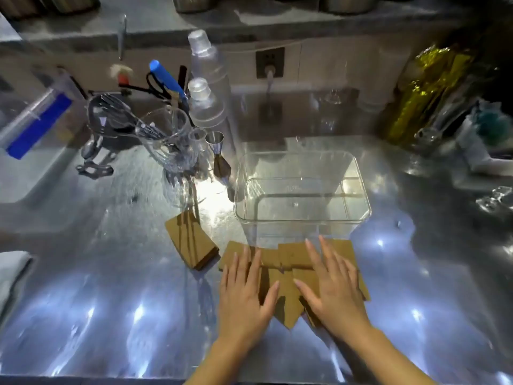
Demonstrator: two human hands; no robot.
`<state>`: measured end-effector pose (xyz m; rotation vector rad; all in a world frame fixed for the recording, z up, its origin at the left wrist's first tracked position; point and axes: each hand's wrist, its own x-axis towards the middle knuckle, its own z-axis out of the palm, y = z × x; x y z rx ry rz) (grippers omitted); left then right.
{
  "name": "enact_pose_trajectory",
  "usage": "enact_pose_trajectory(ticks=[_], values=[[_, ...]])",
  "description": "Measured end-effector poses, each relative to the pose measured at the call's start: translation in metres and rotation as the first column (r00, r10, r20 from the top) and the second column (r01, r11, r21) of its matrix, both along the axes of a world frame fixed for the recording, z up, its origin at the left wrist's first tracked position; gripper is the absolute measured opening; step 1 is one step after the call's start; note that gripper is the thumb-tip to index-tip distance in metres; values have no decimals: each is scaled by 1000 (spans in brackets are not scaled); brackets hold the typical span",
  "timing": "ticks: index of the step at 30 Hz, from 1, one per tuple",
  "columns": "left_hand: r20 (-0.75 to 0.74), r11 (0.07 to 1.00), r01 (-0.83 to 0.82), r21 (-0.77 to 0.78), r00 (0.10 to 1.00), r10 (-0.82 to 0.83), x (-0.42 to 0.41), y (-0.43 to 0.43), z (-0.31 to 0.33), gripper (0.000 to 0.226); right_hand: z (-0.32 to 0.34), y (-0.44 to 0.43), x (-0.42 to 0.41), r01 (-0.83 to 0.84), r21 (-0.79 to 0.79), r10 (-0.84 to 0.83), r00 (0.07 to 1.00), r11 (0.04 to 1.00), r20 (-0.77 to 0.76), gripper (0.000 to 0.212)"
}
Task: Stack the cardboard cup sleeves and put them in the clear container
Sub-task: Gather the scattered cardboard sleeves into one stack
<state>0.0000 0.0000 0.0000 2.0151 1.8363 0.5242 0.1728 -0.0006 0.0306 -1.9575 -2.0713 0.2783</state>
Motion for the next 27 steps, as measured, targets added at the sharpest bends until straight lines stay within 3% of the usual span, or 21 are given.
enact_pose_trajectory(ticks=[6,11,13,15,16,18,20,23,27], values=[[-131,993,113,-24,985,-115,1,-9,-3,64,-10,-16,-2,118,-184,-100,989,976,108,68],[-142,991,129,-38,981,-133,4,-3,6,55,-9,-15,-2,102,-154,-97,994,983,44,60],[-28,989,148,-3,989,-148,10,-1,15,39,-8,-12,-2,107,-169,-114,993,980,-30,59],[213,990,141,-20,968,-134,15,1,27,23,-5,-10,-1,139,-193,-165,978,971,-127,56],[355,987,125,-104,932,-81,18,2,35,19,-1,-9,-1,162,-213,-207,957,963,-205,53],[641,932,128,-339,756,130,26,5,45,14,6,-7,-2,210,-278,-311,866,937,-393,49],[769,854,128,-504,516,377,31,8,49,14,10,-8,-4,235,-332,-386,758,913,-525,46],[788,767,192,-613,225,574,36,12,52,23,16,-11,-12,255,-348,-424,675,902,-604,42],[692,664,316,-678,-31,721,36,11,53,33,21,-19,-27,269,-305,-405,662,914,-631,37]])
